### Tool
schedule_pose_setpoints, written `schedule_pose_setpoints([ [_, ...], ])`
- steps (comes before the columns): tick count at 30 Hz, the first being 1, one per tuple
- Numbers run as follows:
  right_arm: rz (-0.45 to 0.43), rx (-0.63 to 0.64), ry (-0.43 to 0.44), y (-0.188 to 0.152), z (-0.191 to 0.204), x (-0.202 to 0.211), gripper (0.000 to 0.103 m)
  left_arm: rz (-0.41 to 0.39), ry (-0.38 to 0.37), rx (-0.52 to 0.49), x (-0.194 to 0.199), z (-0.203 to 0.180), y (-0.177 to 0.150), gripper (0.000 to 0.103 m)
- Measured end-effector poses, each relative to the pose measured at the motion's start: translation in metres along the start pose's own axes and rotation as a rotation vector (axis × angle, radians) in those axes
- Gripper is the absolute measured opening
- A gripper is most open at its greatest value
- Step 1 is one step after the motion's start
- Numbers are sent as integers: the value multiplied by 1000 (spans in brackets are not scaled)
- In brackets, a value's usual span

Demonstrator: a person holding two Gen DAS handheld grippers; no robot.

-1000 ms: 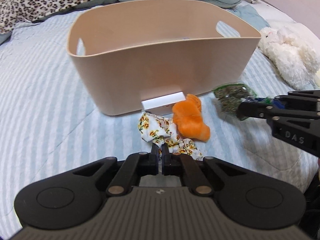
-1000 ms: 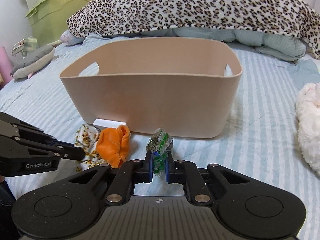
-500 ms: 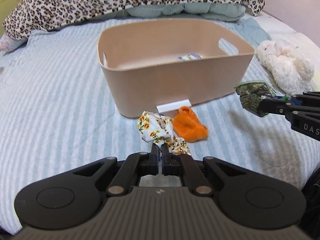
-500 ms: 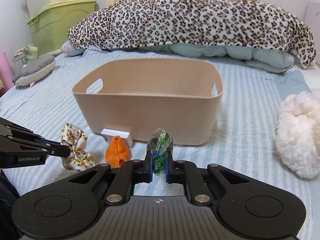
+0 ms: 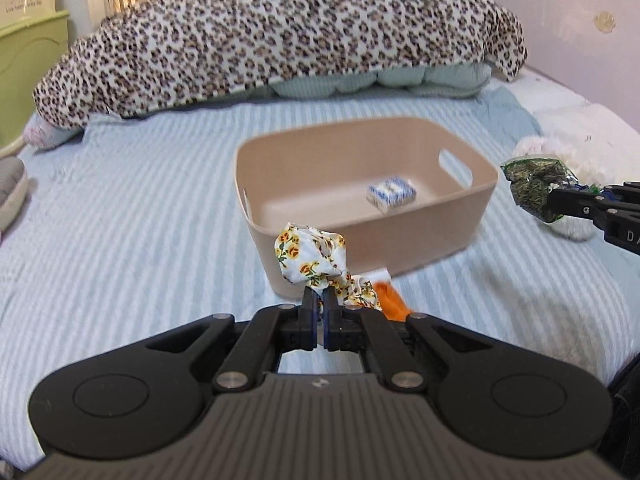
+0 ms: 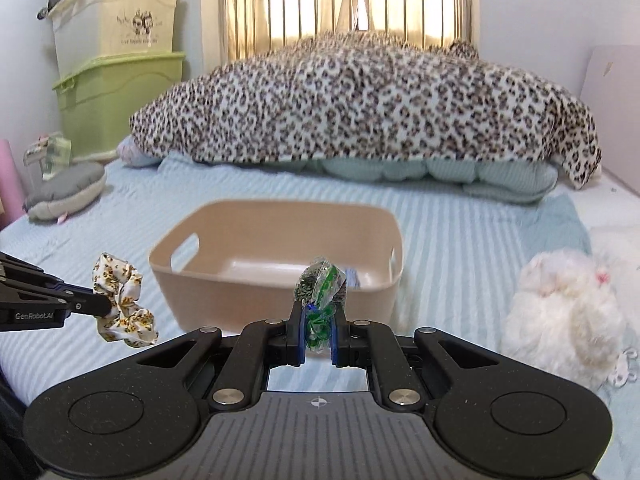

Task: Organize objects
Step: 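Carry the scrunchie and snack over the basket and release them inside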

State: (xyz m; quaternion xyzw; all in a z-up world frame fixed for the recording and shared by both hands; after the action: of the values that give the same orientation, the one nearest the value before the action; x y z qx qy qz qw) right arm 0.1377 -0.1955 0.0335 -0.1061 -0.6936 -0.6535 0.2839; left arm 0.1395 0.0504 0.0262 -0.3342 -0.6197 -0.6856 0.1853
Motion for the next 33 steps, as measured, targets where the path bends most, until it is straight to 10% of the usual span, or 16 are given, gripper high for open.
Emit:
schedule_pose_setpoints([
  [16,-112,-17,-10,72,-12,-36,11,-121,55,-4,-23,12,92,3],
  [33,72,47,-5,62,15,-160,11,107,98,-20,-166,16,88,3],
])
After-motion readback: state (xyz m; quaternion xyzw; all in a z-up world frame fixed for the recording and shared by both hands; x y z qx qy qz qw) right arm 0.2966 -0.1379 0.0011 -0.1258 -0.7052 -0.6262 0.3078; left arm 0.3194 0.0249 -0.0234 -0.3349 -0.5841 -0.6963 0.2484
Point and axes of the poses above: each gripper's, at about its wrist camera, not at the fingertips, and x roughly against the way its jaws point, z to its left, y to its top, the point moved 1 cm from there along -x, roughly the way its jaws point, and after that the axes turned 2 degrees about -y, right-handed, at the moved point
